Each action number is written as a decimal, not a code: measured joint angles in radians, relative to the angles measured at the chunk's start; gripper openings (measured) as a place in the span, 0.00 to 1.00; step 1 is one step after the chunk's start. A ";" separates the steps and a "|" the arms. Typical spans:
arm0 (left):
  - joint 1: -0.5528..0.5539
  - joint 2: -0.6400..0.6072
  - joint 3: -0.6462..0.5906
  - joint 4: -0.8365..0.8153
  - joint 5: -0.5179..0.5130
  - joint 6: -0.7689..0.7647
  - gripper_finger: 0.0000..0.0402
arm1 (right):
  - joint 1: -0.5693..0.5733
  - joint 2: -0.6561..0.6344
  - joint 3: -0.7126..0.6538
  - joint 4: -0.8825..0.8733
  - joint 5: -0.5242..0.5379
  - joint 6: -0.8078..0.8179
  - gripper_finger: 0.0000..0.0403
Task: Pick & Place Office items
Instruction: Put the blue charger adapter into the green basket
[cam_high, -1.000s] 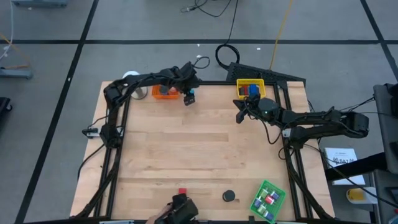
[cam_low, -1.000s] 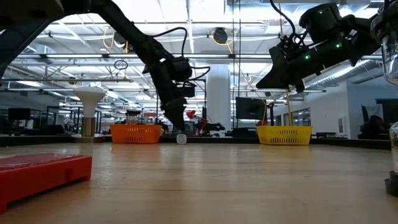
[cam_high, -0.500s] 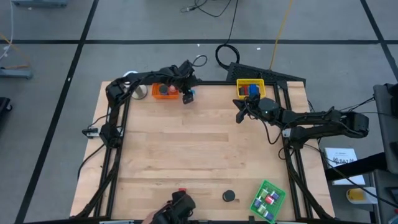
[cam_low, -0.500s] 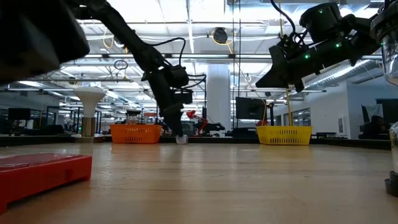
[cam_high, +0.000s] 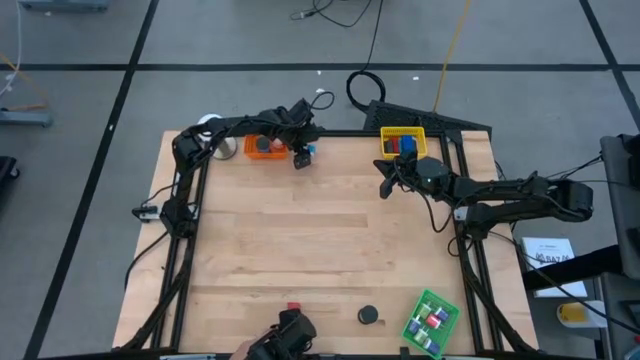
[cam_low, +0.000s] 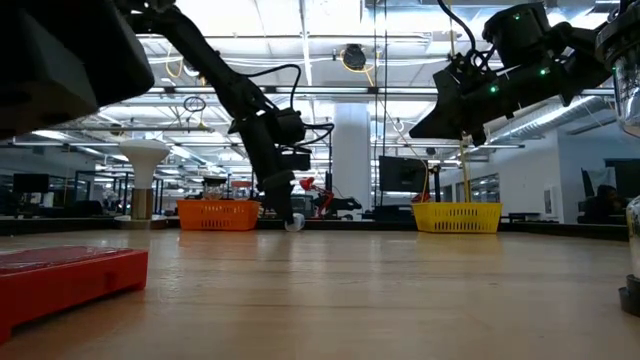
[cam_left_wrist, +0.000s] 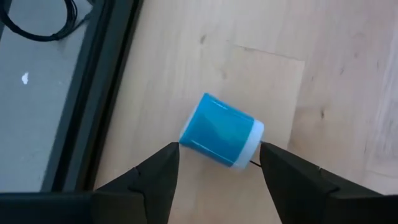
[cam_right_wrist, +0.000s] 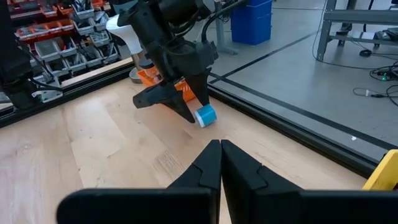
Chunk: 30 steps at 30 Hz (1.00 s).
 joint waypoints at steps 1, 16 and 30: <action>-0.003 0.000 0.000 0.000 0.000 0.000 0.55 | 0.000 0.000 0.000 0.000 0.000 0.000 0.01; -0.015 -0.014 0.000 -0.024 -0.055 0.023 0.12 | 0.000 0.000 0.000 0.000 -0.026 0.000 0.01; -0.042 -0.016 0.000 -0.041 -0.091 0.061 0.01 | 0.000 0.000 0.000 -0.001 -0.025 0.000 0.01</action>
